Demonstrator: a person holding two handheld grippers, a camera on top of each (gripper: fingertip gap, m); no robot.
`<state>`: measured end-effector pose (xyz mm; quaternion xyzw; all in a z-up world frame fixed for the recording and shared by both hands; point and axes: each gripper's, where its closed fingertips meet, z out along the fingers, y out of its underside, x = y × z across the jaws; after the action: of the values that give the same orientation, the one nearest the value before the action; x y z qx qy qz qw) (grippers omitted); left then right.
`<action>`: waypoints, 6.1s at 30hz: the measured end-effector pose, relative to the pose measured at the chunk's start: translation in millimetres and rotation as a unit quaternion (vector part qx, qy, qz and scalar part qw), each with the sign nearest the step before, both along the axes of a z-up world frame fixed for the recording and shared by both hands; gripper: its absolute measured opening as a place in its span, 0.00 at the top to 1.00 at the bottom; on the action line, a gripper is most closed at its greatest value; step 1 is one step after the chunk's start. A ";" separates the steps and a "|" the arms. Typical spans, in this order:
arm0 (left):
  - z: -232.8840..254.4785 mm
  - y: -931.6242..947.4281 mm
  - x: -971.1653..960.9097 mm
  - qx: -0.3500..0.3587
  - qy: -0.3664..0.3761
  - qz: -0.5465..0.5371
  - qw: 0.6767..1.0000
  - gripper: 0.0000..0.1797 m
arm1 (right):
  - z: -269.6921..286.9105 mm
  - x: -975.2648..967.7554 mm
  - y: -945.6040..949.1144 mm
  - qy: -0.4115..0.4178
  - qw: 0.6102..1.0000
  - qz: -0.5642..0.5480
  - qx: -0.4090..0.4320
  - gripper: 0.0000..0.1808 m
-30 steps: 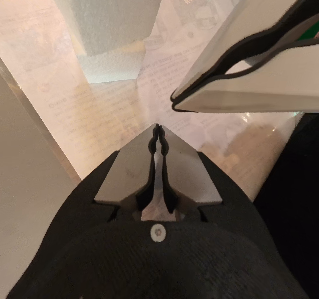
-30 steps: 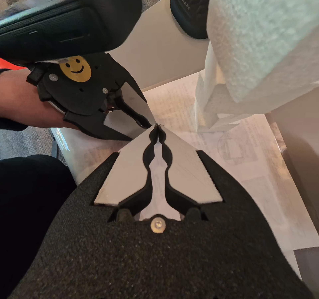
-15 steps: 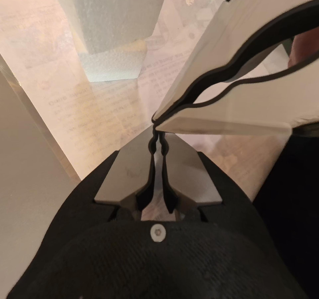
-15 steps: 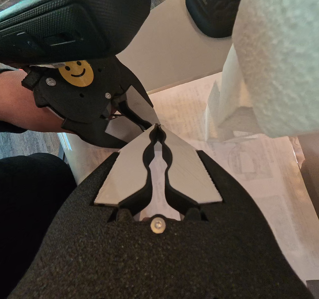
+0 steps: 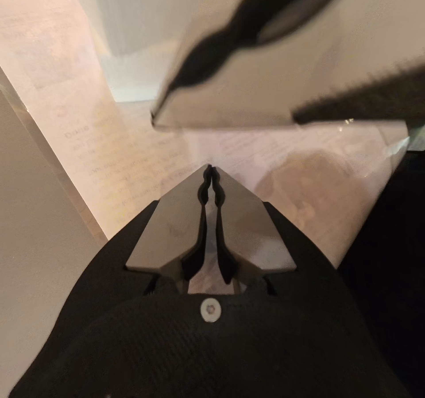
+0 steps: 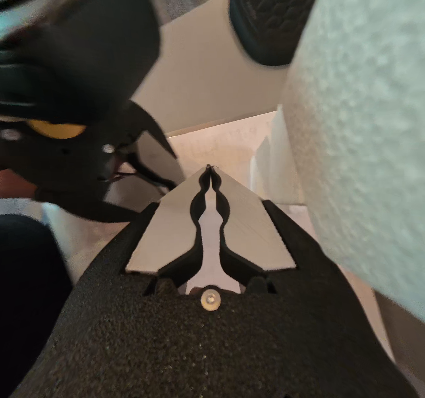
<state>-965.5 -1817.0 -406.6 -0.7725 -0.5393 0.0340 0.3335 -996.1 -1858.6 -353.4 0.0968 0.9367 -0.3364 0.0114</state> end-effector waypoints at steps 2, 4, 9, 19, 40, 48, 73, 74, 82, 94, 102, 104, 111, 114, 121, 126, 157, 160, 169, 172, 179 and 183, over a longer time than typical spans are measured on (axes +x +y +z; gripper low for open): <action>0.0 0.0 0.0 -0.001 0.000 0.000 1.000 1.00 | -1.5 -31.5 5.8 0.044 0.998 -0.041 0.015 1.00; 0.0 -0.1 0.1 -0.002 0.000 0.000 1.000 1.00 | 2.1 -54.7 11.5 0.052 0.996 -0.074 0.017 1.00; -0.2 0.0 0.2 -0.001 0.000 0.001 1.000 1.00 | 17.1 -84.4 25.2 0.059 0.992 -0.110 0.002 1.00; -0.3 -0.1 0.6 -0.003 -0.002 -0.003 1.000 1.00 | 24.1 -96.7 44.4 0.055 0.989 -0.139 -0.007 0.98; -0.8 -0.5 1.2 -0.027 -0.019 -0.009 0.999 1.00 | -53.6 -49.7 80.2 -0.091 0.990 -0.089 0.056 1.00; -1.0 -0.5 0.5 -0.057 -0.050 0.034 0.997 1.00 | -54.4 -49.2 80.0 -0.103 0.991 -0.075 0.030 1.00; 57.7 -114.0 -114.9 -0.037 0.016 0.011 0.999 1.00 | -56.3 -49.7 81.6 -0.081 0.979 -0.135 0.130 1.00; 58.5 -121.2 -132.1 -0.047 0.030 0.008 0.998 1.00 | -56.3 -49.7 81.7 -0.077 0.977 -0.141 0.140 1.00; 53.6 -150.6 -235.2 -0.110 0.057 -0.047 0.991 1.00 | -56.4 -50.2 82.0 -0.069 0.965 -0.176 0.180 1.00; 52.8 -143.8 -271.7 -0.144 0.086 -0.168 0.971 0.56 | -56.2 -50.9 82.1 -0.084 0.966 -0.183 0.164 1.00; 17.7 -133.7 -271.6 -0.165 0.010 -0.189 0.968 0.69 | -56.1 -51.3 82.0 -0.095 0.967 -0.186 0.146 1.00; 25.3 -137.1 -265.3 -0.170 0.018 -0.184 0.968 0.69 | -56.0 -51.4 81.9 -0.097 0.967 -0.188 0.139 1.00; 115.2 -94.7 -156.8 -0.080 0.061 -0.293 0.951 0.69 | -55.8 -51.2 81.6 -0.100 0.971 -0.188 0.109 1.00; 107.1 -53.9 -87.5 -0.052 0.028 -0.362 0.930 0.69 | -55.7 -51.1 81.5 -0.103 0.972 -0.183 0.103 1.00; 10.6 -31.6 -43.4 -0.151 -0.003 -0.367 0.918 0.68 | -55.6 -50.7 81.4 -0.101 0.976 -0.168 0.095 1.00; 8.5 -22.7 -50.5 -0.142 0.013 -0.331 0.933 0.68 | -55.4 -50.6 81.2 -0.099 0.978 -0.162 0.091 1.00; -0.3 -43.9 -35.9 -0.188 -0.032 -0.297 0.936 0.55 | -5.5 -114.8 38.0 0.043 0.992 0.036 0.110 0.73; -2.7 -49.1 -37.0 -0.192 0.000 -0.289 0.938 0.60 | -5.5 -122.2 30.5 0.056 0.990 0.057 0.120 0.69; -2.9 -48.8 -38.9 -0.188 0.025 -0.281 0.941 0.64 | -36.4 -121.9 22.2 0.080 0.962 0.152 0.212 0.68; -2.9 -48.9 -39.3 -0.185 0.025 -0.276 0.943 0.64 | -31.9 -118.1 21.5 0.080 0.965 0.145 0.204 0.68; -2.6 -48.4 -39.6 -0.180 0.030 -0.268 0.946 0.65 | 21.6 -108.7 33.9 0.029 0.990 0.073 0.114 0.68; -2.3 -47.7 -40.2 -0.170 0.038 -0.257 0.951 0.65 | 42.0 -72.9 35.0 -0.005 0.991 0.108 0.077 0.68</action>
<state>-1005.7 -1864.7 -409.0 -0.9282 -0.2959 0.0682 0.2150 -1069.0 -1823.6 -311.4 -0.0027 0.9648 -0.2591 0.0449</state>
